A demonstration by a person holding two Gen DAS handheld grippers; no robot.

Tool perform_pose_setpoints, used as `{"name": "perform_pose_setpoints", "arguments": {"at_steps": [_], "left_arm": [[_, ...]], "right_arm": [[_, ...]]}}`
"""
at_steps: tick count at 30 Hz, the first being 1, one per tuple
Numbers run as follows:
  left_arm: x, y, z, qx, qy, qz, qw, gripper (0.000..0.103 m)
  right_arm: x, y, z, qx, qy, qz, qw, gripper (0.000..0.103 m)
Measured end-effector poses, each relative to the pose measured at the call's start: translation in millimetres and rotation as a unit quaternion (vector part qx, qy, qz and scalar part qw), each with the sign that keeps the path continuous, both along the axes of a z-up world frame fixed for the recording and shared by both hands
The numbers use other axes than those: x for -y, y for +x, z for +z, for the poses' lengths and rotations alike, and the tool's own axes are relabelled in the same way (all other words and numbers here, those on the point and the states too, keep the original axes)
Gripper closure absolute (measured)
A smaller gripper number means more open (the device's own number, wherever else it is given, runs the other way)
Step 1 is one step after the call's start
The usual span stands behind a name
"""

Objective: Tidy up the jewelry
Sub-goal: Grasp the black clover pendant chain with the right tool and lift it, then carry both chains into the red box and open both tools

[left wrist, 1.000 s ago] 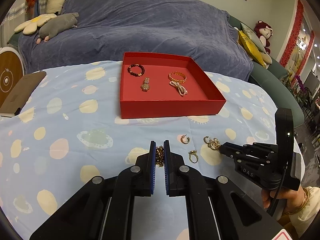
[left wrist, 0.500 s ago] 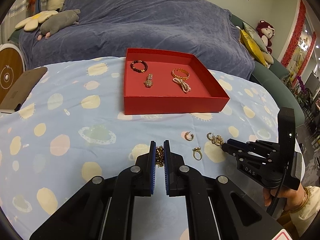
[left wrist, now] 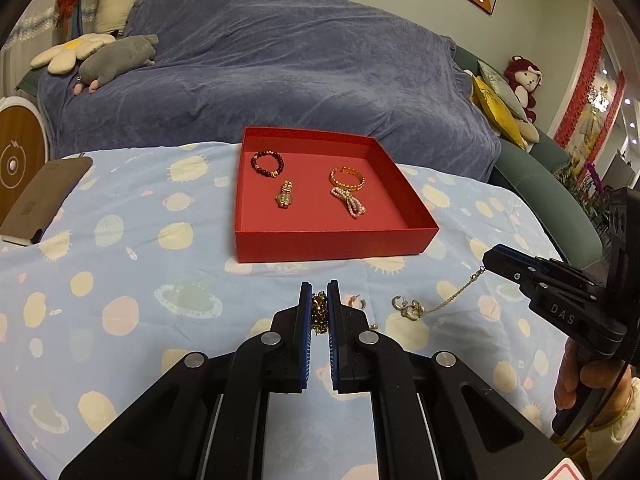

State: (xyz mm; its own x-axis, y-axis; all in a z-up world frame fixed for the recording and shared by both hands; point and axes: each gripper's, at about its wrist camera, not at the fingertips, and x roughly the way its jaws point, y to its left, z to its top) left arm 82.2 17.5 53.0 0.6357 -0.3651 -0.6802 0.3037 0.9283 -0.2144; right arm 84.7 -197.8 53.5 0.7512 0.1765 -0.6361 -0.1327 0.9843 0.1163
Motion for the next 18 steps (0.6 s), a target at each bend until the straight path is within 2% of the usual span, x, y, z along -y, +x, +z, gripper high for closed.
{"name": "perform_pose_setpoints", "arguments": {"at_steps": [12, 18], "left_arm": [[9.2, 9.2, 40.3, 0.03, -0.025, 0.006, 0.9992, 0.098], [18.3, 24.4, 62.6, 0.043, -0.038, 0.008, 0.9983, 0.098]], "right_arm": [[-2.2, -5.0, 62.9, 0.067, 0.033, -0.002, 0.997, 0.088], [-6.2, 5.9, 91.5, 0.095, 0.047, -0.003, 0.994, 0.088]]}}
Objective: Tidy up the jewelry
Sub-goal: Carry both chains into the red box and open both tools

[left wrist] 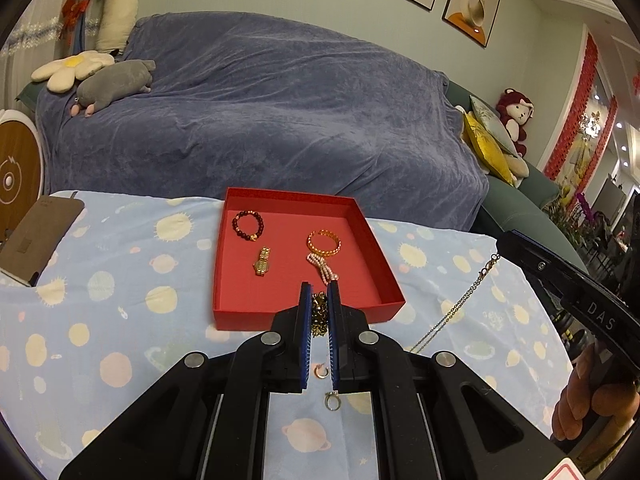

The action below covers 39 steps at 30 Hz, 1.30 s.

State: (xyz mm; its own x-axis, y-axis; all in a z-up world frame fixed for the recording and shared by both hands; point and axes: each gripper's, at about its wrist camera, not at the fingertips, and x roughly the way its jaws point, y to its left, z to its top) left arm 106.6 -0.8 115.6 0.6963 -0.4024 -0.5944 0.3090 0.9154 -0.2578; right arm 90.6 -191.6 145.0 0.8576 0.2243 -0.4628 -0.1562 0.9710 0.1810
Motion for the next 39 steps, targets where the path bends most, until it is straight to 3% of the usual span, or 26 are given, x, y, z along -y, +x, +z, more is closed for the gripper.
{"name": "perform_pose_setpoints", "arguments": {"at_steps": [7, 13, 25, 39], "left_arm": [[21.6, 44.6, 15.7, 0.001, 0.008, -0.005, 0.9999, 0.098], [30.5, 92.1, 16.2, 0.002, 0.014, -0.002, 0.9999, 0.098], [51.1, 165.2, -45.6, -0.052, 0.037, -0.005, 0.998, 0.098], [57.5, 192.5, -87.9, -0.088, 0.048, 0.016, 0.9949, 0.098]], "right_arm": [[-1.7, 39.0, 24.1, 0.015, 0.019, -0.007, 1.0, 0.088], [6.3, 83.2, 23.8, 0.009, 0.034, -0.022, 0.999, 0.088], [16.1, 155.9, -33.5, -0.064, 0.022, -0.031, 0.997, 0.088], [15.2, 182.0, -75.8, -0.113, 0.033, -0.042, 0.992, 0.088]]}}
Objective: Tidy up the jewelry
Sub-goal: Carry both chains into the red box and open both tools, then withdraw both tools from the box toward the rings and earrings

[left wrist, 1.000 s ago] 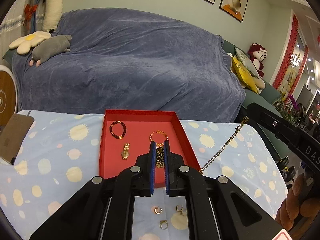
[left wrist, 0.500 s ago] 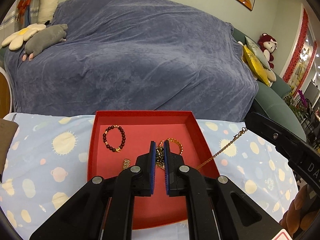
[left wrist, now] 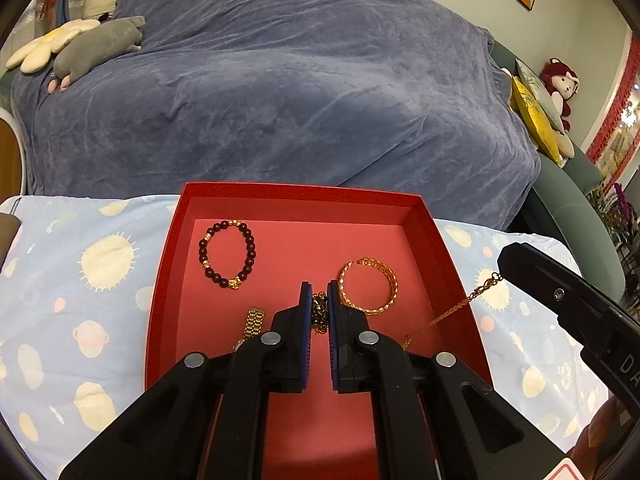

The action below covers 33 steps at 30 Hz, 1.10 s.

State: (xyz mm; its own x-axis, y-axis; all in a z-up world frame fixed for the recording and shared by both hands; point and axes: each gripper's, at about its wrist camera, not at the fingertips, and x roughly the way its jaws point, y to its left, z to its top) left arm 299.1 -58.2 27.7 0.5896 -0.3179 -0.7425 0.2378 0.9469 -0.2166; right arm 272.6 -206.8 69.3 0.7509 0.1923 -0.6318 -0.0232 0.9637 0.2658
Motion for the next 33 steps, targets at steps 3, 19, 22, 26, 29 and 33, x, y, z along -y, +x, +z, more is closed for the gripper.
{"name": "perform_pose_setpoints", "arguments": {"at_steps": [3, 19, 22, 26, 29, 33], "left_arm": [[2.0, 1.7, -3.4, 0.0, 0.007, 0.003, 1.0, 0.098], [0.5, 14.0, -16.3, -0.027, -0.016, 0.017, 0.9994, 0.082], [-1.0, 12.6, -11.2, -0.019, -0.013, 0.03, 0.9993, 0.066], [-4.4, 11.1, -3.4, -0.016, -0.011, 0.032, 0.9993, 0.066], [-4.1, 6.0, 4.1, -0.009, 0.002, 0.028, 0.9996, 0.066], [-7.4, -5.1, 15.3, 0.004, 0.022, 0.023, 0.9995, 0.066]], "right_arm": [[-1.5, 3.4, -4.6, -0.005, 0.001, -0.001, 1.0, 0.088], [-6.1, 10.3, -15.5, -0.015, -0.003, -0.014, 1.0, 0.081], [-6.6, 7.8, -12.3, -0.011, -0.003, -0.016, 1.0, 0.073], [-9.7, 2.4, -4.9, -0.005, -0.005, -0.012, 1.0, 0.073], [-14.2, -5.7, 2.8, 0.0, -0.009, -0.007, 1.0, 0.073], [-17.5, -22.2, 13.4, 0.007, -0.015, -0.004, 1.0, 0.067]]}}
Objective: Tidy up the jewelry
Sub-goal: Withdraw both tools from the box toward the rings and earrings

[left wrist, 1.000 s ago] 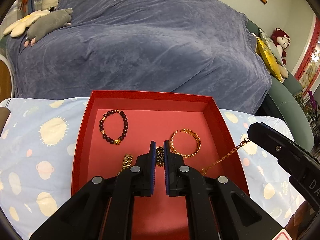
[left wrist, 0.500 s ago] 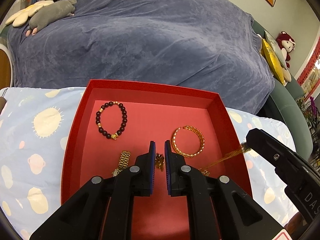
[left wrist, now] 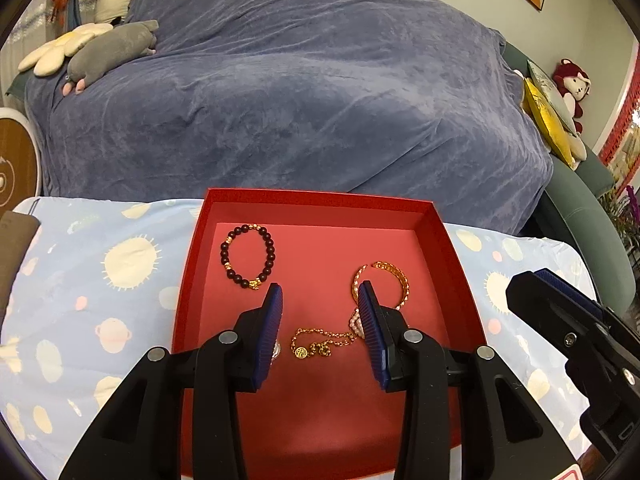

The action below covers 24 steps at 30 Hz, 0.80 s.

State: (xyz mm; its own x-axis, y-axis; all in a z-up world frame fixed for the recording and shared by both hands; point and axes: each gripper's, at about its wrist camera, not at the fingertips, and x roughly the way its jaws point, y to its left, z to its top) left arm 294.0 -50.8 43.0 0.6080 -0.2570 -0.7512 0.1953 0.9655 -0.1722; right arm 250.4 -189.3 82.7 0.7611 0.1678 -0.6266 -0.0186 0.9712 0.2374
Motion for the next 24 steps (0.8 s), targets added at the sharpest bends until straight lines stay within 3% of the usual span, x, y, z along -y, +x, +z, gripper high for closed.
{"name": "perform_pose_setpoints", "arguments": {"at_steps": [6, 13, 17, 24], "left_arm": [[-11.7, -24.3, 7.6, -0.005, 0.019, 0.006, 0.9998, 0.064], [-24.5, -71.4, 7.6, -0.009, 0.011, 0.015, 0.9998, 0.061], [-28.7, -101.1, 7.2, 0.001, 0.05, 0.0, 0.9987, 0.056], [-50.1, -147.4, 4.3, -0.01, 0.032, -0.001, 0.9994, 0.048]], "right_arm": [[-3.1, -31.0, 2.7, -0.005, -0.004, -0.003, 1.0, 0.067], [2.4, -77.8, -7.1, -0.019, 0.002, -0.002, 1.0, 0.067], [12.0, -105.1, -12.4, -0.031, -0.001, -0.003, 1.0, 0.067], [25.9, -147.4, -25.6, -0.042, 0.012, -0.003, 0.999, 0.067]]}}
